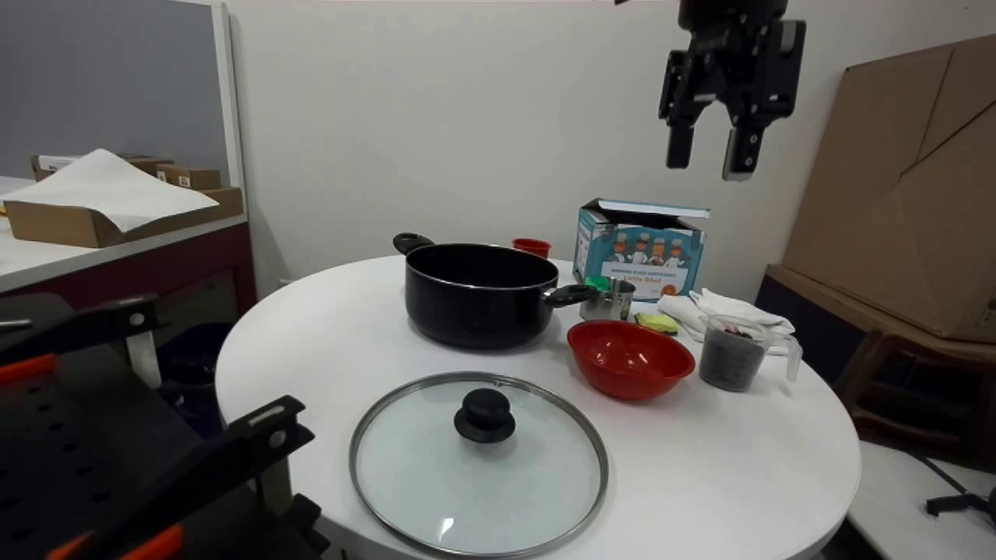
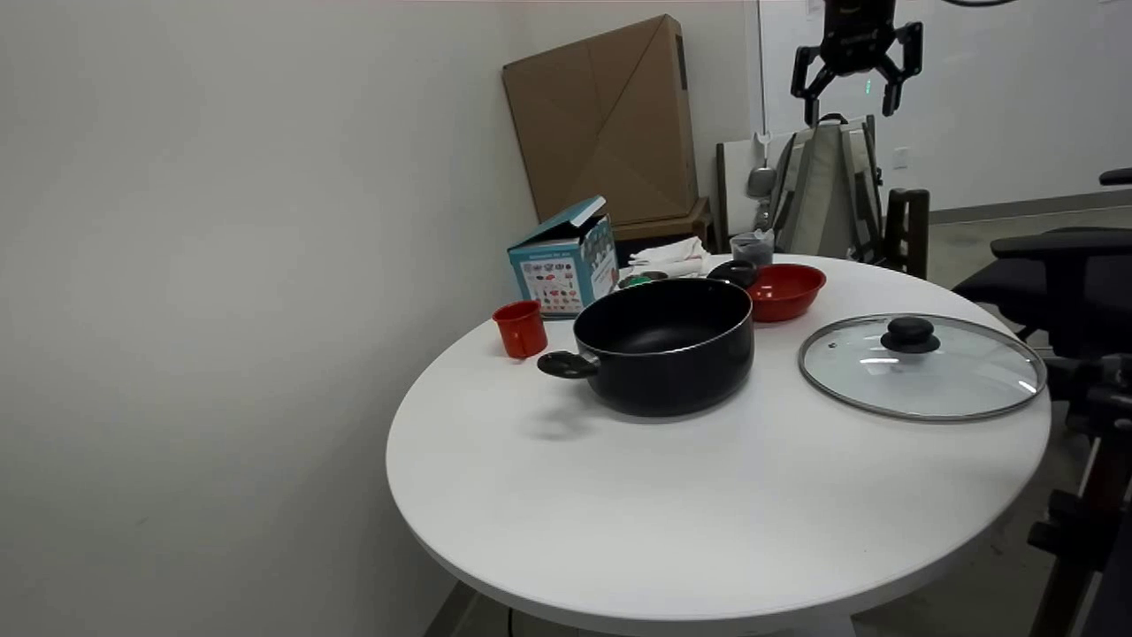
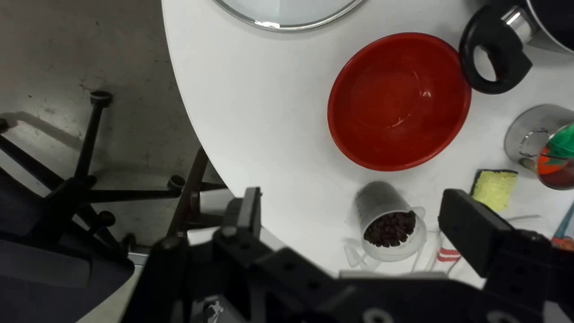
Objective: Move the orange bowl away from the jar
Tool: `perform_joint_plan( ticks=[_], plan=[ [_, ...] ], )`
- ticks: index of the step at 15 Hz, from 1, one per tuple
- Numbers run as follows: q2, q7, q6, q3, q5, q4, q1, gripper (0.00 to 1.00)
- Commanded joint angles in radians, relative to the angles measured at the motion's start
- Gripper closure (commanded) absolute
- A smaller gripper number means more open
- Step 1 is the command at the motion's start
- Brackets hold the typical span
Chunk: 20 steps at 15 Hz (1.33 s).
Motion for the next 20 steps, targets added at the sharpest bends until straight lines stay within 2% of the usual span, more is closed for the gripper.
perform_joint_plan(
  ticks=[1,9,15,20],
  plan=[
    [0.149,0.033,0.001,-0.004,0.022,0.093,0.047,0.0],
    [0.4,0.042,0.0,-0.015,0.032,0.263,0.119,0.0],
    [0.5,0.037,0.022,-0.035,0.073,0.354,0.092,0.0],
    [0.593,0.033,0.063,-0.018,0.139,0.399,0.073,0.0]
  ],
)
